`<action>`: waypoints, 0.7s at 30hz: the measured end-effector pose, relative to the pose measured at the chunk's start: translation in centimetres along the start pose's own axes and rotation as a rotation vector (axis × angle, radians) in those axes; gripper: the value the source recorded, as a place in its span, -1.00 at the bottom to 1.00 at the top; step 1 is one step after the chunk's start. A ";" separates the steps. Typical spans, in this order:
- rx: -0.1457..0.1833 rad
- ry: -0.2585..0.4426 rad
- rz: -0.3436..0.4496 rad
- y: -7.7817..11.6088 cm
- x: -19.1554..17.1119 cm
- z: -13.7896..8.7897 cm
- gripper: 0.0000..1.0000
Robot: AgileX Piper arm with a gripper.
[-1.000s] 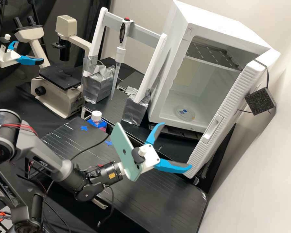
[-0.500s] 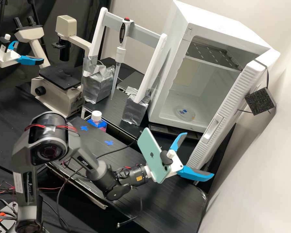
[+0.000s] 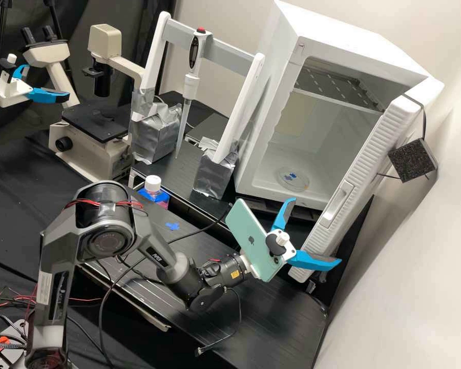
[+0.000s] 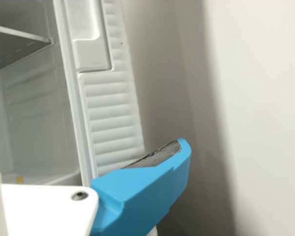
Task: Close the door
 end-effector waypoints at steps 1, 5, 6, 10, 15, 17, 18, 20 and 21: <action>0.005 0.000 0.000 0.0 0.0 0.0 1.00; 0.024 0.000 -0.007 0.0 -0.5 -0.3 1.00; 0.027 0.004 -0.012 0.0 -0.8 -0.6 1.00; 0.038 0.022 -0.038 -0.2 -1.9 -1.9 1.00; 0.039 0.064 -0.098 -1.3 -3.5 -4.0 1.00; 0.037 0.084 -0.119 -1.7 -3.9 -4.8 1.00; 0.039 0.093 -0.126 -1.9 -4.2 -5.1 1.00; 0.045 0.115 -0.145 -2.4 -4.5 -5.9 1.00; 0.048 0.127 -0.152 -2.6 -4.7 -6.2 1.00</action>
